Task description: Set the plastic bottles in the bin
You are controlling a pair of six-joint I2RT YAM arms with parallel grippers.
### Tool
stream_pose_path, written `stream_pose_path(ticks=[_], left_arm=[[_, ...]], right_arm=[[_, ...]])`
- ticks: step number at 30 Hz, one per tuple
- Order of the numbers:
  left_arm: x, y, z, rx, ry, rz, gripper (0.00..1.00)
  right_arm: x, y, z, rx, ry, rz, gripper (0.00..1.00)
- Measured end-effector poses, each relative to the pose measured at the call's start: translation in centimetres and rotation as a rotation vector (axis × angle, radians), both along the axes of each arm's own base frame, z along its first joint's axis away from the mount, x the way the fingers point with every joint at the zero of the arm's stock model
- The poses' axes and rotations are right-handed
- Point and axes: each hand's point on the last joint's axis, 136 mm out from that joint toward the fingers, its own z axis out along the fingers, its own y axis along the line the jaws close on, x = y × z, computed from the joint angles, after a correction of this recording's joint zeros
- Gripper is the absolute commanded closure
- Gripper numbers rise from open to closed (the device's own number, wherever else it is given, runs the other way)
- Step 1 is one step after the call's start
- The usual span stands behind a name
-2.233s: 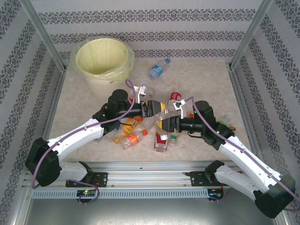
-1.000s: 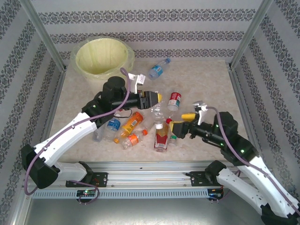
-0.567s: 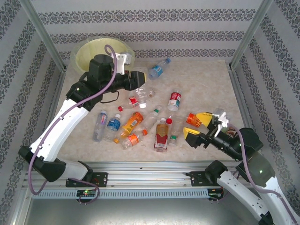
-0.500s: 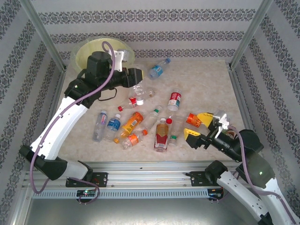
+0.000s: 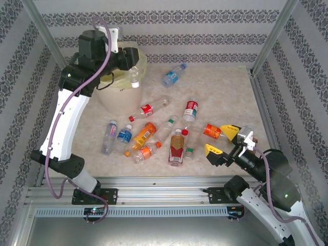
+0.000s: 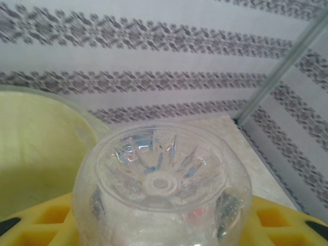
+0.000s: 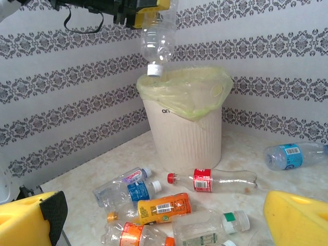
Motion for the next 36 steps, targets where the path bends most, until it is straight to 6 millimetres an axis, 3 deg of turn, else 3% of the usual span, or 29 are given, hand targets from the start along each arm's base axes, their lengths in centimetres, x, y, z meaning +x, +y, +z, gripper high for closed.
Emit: stream_pose_path(ticks=[5, 11, 16, 22, 26, 33, 36], left_arm=[[3.1, 2.9, 0.8, 0.052, -0.040, 0.116, 0.47], [7.3, 6.3, -1.1, 0.105, -0.016, 0.233, 0.47], [10.6, 8.3, -4.7, 0.153, 0.050, 0.292, 0.47], [13.3, 9.1, -10.3, 0.222, 0.160, 0.299, 0.47], [14.2, 9.0, -12.9, 0.259, 0.207, 0.284, 0.47], [14.9, 9.0, -15.5, 0.298, 0.256, 0.269, 0.47], [15.2, 9.0, -17.9, 0.317, 0.307, 0.255, 0.47]], right_arm=[[0.1, 0.1, -0.3, 0.004, 0.011, 0.001, 0.02], [-0.1, -0.1, -0.9, 0.026, 0.019, -0.002, 0.02], [-0.4, -0.7, -0.8, 0.041, 0.011, -0.021, 0.02], [-0.5, -1.2, -1.5, 0.045, 0.020, -0.037, 0.02], [-0.5, -1.3, -2.2, 0.051, 0.036, -0.043, 0.02], [-0.4, -1.3, -2.5, 0.046, 0.049, -0.046, 0.02], [-0.4, -1.3, -2.6, 0.045, 0.052, -0.046, 0.02]])
